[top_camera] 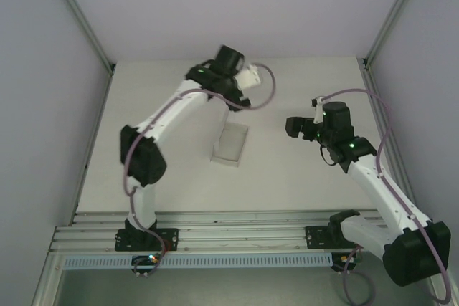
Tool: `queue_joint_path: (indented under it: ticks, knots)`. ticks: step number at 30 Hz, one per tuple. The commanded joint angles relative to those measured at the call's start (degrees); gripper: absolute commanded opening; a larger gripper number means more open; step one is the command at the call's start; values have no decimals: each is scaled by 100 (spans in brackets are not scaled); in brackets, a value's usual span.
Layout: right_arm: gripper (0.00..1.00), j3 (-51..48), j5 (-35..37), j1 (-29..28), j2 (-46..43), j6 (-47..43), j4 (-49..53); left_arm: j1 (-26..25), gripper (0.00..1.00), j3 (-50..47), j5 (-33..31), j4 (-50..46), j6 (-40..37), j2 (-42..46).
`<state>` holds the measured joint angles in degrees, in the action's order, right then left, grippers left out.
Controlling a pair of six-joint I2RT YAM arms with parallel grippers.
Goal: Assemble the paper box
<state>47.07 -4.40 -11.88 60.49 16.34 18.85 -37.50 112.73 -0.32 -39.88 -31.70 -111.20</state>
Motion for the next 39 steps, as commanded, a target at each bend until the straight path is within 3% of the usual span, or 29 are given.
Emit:
queue_joint_path:
  ticks: [1, 6, 9, 13, 16, 21, 26, 33, 36, 39]
  knots:
    - [100, 265, -853, -39, 542, -281, -373, 417, 100, -812, -605, 1186, 2586, 855]
    - [99, 1172, -1247, -631, 2116, -894, -346, 820, 100, -3594, -1833, 2834, 4604, 2550]
    - [95, 2081, -1023, -1019, 3323, -1246, -121, 1183, 100, -4493, -1999, 2719, 5450, 3175]
    - [86, 3213, -1027, -1321, 4787, -1584, 102, 1327, 100, -5099, -2044, 2572, 5674, 3463]
    - [79, 3598, -1086, -1417, 5410, -1478, 44, 1510, 100, -5206, -2040, 2322, 5743, 3426]
    - [70, 3586, -1168, -1639, 5790, -1526, -320, 1682, 100, -5471, -1756, 2557, 5925, 3226]
    - [50, 3609, -961, -1727, 6054, -1296, -559, 1772, 100, -5312, -1463, 2467, 5842, 2943]
    - [19, 3390, 265, -1976, 5953, -959, -788, 1763, 100, -5269, -1495, 2388, 5798, 2943]
    - [15, 3094, 1064, -2061, 5648, -290, -793, 1763, 100, -5316, -1598, 2394, 5831, 3096]
    - [12, 2827, 2248, -2205, 5291, 1002, -257, 1763, 100, -5383, -1690, 2423, 5895, 3261]
